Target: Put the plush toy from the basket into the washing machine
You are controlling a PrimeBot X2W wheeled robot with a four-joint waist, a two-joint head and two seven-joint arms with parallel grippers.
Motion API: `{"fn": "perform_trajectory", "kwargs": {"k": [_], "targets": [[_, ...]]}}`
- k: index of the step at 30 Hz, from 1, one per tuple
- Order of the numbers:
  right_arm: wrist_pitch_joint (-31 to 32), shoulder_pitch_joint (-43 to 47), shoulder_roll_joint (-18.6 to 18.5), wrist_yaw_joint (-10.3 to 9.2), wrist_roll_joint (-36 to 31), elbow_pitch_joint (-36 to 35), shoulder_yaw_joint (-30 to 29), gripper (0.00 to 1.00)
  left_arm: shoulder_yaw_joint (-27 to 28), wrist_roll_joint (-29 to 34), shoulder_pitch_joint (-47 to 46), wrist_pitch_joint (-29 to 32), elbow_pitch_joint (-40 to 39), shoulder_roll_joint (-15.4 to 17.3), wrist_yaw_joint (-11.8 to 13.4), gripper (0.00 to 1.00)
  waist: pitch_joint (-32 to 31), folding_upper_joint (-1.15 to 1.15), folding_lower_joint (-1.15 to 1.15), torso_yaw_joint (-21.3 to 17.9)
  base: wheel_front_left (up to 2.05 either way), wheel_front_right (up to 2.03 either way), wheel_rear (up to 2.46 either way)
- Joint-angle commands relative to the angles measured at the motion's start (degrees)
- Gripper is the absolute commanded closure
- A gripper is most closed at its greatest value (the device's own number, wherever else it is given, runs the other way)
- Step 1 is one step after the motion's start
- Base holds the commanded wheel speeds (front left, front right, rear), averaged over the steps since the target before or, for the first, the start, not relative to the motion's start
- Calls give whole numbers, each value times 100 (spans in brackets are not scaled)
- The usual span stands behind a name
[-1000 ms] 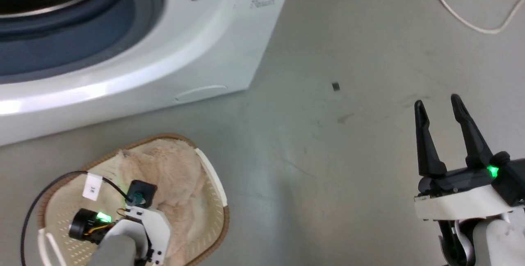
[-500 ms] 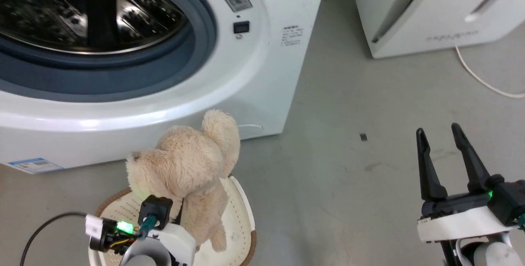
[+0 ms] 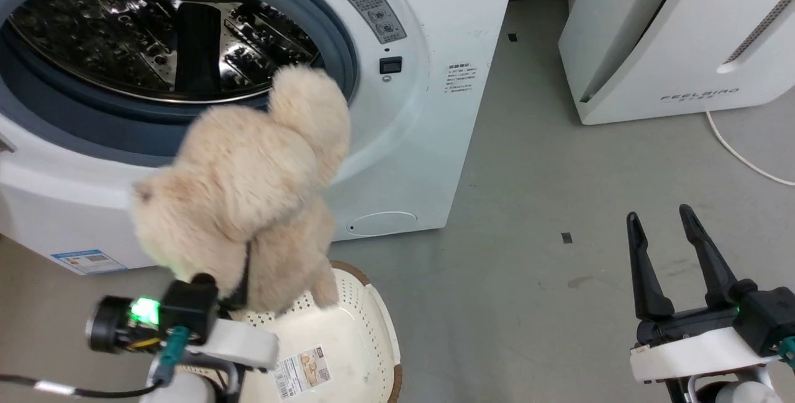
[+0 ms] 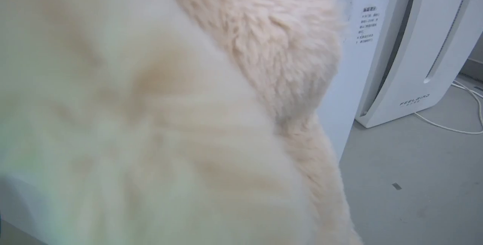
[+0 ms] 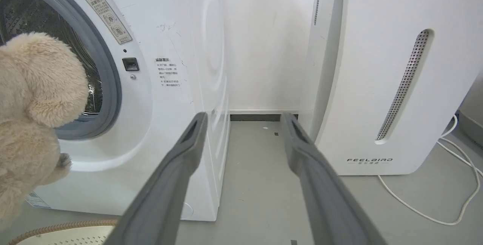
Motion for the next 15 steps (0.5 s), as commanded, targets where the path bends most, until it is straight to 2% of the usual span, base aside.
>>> {"fn": "perform_trajectory", "kwargs": {"k": [1,4,9,15], "targets": [[-24,44,-3,-5,-33,-42,12,0,104,51,-55,-32,-209,74,43,100,65,0,1,-36,0,0,0],[-24,6,-3,-5,-25,-98,41,0,331,92,-276,-32,-468,318,-20,100,265,0,1,-139,0,0,0],[-24,-103,-3,-5,11,-202,31,0,598,90,-824,35,-443,714,-125,100,670,0,1,-316,0,0,0],[-24,-353,-3,-5,115,-341,74,0,753,247,-1844,588,-526,1374,-372,100,1347,0,1,-530,0,0,0]]}}
